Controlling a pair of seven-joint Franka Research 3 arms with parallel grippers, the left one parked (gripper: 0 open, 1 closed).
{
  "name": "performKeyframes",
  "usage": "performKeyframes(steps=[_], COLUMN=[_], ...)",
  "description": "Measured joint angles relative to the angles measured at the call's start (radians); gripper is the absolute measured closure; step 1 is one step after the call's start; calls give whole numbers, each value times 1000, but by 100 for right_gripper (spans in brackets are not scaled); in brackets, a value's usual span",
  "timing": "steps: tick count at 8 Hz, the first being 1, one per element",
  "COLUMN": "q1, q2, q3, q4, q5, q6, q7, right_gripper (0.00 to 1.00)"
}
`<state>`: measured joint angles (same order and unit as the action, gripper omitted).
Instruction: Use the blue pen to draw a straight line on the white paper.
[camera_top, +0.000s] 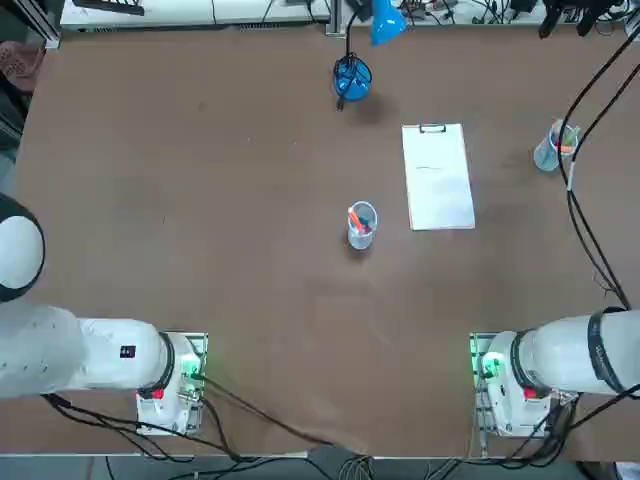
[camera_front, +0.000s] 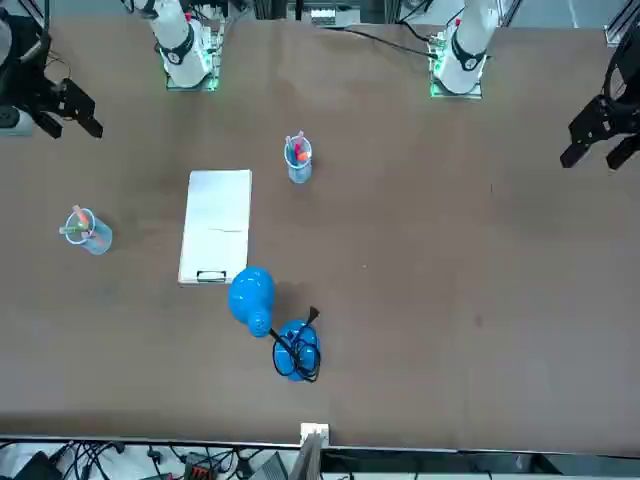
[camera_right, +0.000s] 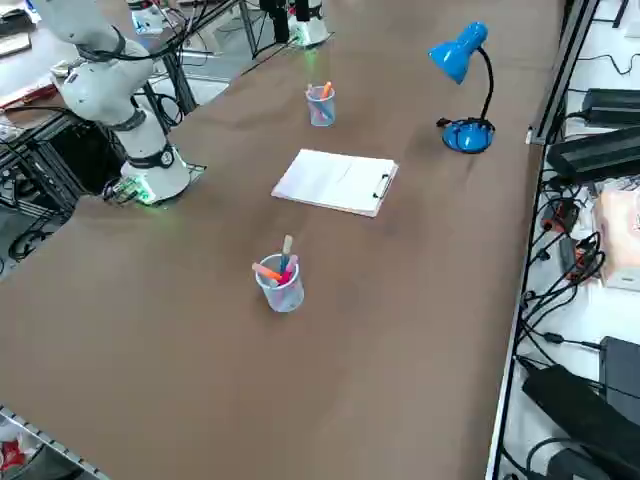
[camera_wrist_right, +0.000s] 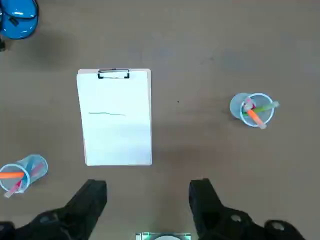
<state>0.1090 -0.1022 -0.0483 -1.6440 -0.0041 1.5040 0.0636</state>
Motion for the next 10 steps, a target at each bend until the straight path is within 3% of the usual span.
performKeyframes(steps=[4,7,10], q1=[-1,-10,-141], q2=[2,23,67], q3=[-1,-4,-11], q4=[7,-11,-116], q5=[-1,-72,-108], q6=[-1,8,166], q7=[0,7,18], right_gripper=[0,0,0])
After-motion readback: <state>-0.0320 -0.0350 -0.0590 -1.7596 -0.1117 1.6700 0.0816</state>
